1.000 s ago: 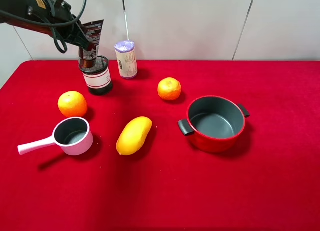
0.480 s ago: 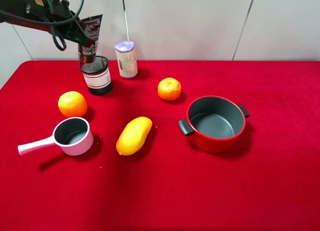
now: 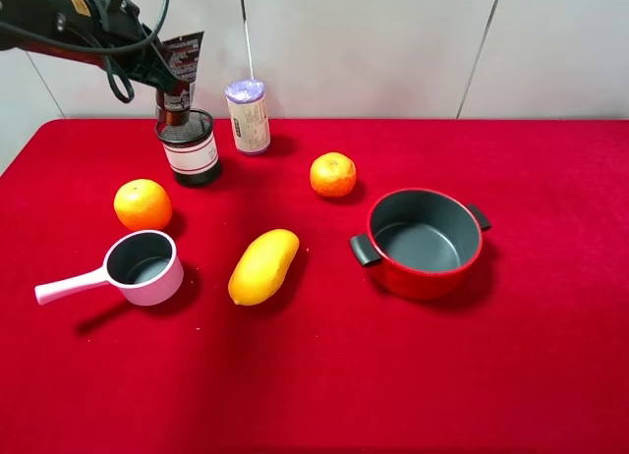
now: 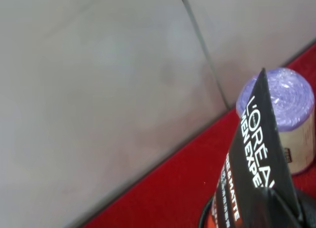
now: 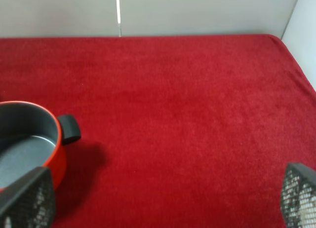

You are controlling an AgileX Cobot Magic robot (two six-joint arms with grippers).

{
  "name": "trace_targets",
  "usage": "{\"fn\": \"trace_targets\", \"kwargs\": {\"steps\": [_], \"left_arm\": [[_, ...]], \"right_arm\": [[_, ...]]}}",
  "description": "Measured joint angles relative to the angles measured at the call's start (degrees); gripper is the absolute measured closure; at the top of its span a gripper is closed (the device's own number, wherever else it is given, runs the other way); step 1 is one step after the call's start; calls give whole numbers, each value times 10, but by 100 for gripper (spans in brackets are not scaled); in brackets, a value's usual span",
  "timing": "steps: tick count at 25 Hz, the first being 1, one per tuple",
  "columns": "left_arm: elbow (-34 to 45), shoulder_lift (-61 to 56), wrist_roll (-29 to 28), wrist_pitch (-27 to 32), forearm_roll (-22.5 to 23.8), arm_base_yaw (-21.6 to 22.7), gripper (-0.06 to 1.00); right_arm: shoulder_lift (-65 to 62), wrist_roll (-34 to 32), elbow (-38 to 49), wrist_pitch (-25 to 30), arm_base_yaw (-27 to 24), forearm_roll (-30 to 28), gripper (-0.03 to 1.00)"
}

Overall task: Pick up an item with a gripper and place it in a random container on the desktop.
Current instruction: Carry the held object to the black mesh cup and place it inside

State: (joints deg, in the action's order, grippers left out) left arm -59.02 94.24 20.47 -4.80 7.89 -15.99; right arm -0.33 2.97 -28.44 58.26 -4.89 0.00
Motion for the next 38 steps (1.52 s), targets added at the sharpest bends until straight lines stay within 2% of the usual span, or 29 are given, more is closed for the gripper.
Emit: {"fn": "trace_targets", "kwargs": {"steps": [28, 32, 38], "left_arm": [[0, 17, 0, -5, 0, 0, 93], [0, 17, 0, -5, 0, 0, 87], [0, 17, 0, -6, 0, 0, 70]], "right_arm": [[0, 0, 0, 0, 0, 0, 27], [0, 0, 0, 0, 0, 0, 27], [0, 0, 0, 0, 0, 0, 27]]}}
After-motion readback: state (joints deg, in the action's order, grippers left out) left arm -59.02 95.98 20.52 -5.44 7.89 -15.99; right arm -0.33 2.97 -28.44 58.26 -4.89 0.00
